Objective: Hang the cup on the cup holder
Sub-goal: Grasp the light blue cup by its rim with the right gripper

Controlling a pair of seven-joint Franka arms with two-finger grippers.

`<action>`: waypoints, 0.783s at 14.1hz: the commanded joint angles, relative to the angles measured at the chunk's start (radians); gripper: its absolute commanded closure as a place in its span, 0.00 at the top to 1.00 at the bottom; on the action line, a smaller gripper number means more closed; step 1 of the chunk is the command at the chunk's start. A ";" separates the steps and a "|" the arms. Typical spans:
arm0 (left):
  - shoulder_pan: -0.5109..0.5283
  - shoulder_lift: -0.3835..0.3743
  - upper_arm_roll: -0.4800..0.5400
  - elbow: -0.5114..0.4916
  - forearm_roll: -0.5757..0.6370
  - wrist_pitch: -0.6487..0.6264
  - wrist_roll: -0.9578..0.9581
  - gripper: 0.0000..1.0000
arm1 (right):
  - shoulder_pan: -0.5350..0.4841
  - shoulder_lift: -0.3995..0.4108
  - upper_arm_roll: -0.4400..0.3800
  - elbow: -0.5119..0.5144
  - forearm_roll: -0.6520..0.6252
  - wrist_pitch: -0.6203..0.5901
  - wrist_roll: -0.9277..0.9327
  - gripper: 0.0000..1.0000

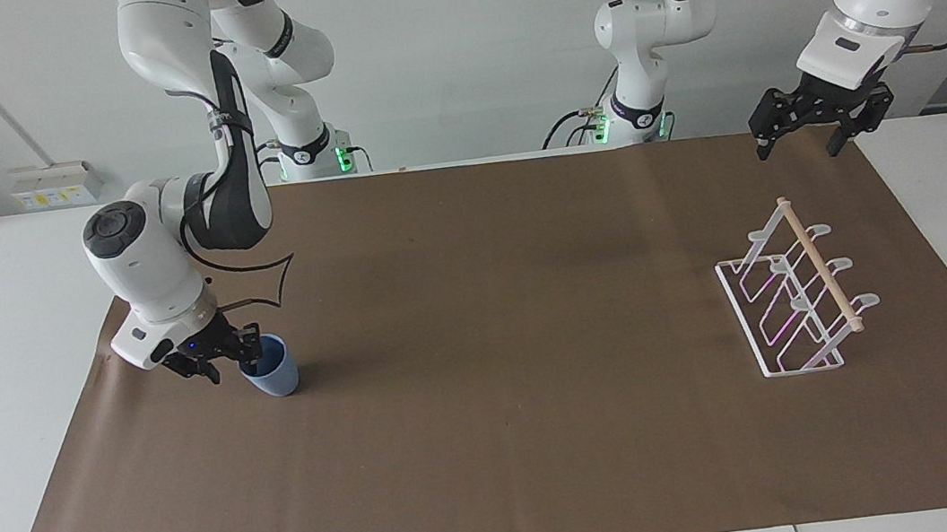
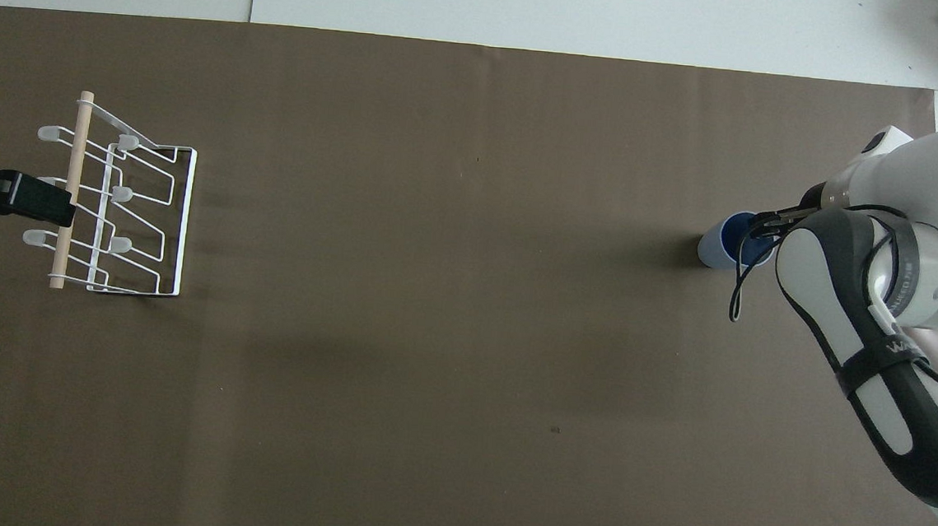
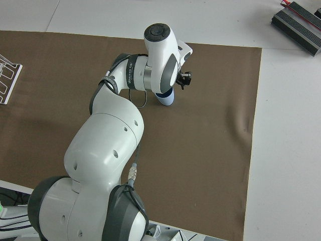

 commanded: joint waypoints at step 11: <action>-0.011 -0.052 0.010 -0.081 0.009 0.063 0.002 1.00 | -0.009 -0.039 0.012 0.042 0.071 -0.015 -0.050 0.00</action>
